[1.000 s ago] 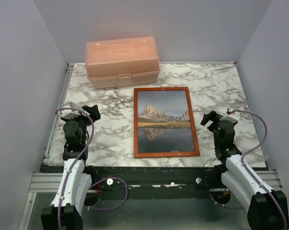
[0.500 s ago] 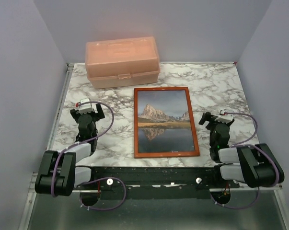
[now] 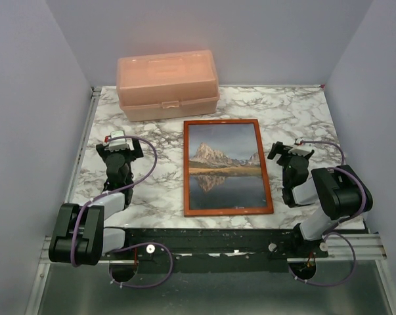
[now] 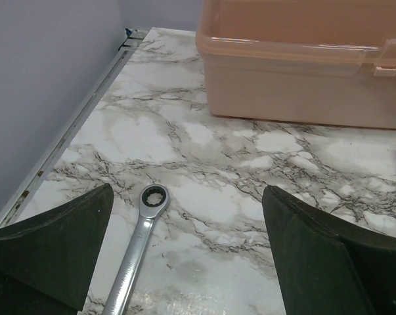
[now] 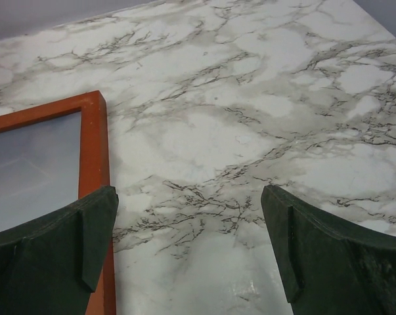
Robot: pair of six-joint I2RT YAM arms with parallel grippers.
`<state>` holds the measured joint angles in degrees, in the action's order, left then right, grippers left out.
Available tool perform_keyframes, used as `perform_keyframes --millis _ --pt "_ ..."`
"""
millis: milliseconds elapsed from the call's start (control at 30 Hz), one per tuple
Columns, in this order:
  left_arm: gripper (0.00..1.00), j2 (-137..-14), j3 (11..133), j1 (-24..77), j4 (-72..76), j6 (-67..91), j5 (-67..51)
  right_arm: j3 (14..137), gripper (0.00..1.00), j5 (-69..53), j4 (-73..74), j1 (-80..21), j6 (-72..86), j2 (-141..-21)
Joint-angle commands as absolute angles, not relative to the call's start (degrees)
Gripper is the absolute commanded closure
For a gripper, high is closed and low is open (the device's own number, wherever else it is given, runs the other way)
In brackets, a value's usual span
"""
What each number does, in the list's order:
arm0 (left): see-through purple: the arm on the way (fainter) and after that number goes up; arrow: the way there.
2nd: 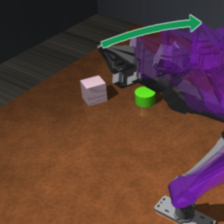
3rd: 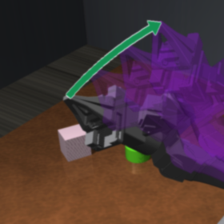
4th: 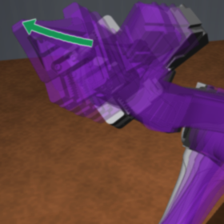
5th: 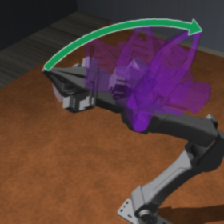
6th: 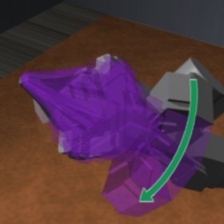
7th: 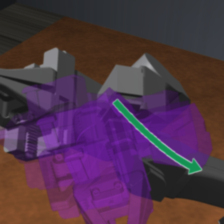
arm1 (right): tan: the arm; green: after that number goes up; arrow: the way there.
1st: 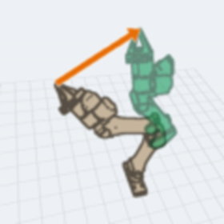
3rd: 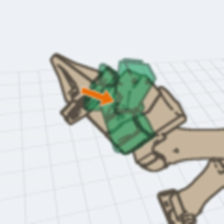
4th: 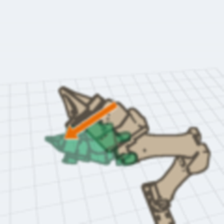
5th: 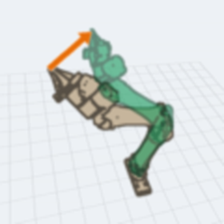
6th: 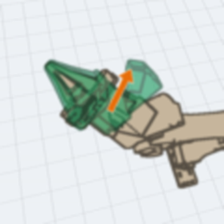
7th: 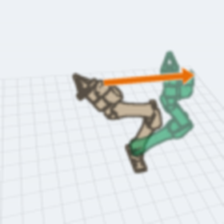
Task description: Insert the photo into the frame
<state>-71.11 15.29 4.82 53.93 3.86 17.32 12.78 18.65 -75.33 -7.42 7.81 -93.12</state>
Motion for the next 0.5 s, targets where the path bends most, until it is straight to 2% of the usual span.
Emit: perform_keyframes --millis 0,467 --pt "0.02 -71.18 16.08 4.48 55.92 3.38 15.91 13.18 0.00 18.59 -77.13 -7.09 7.25 -93.42" --pt "0.01 -71.18 16.03 4.48 55.96 3.35 15.91 13.01 0.00 18.42 -78.29 -7.12 6.85 -93.78"
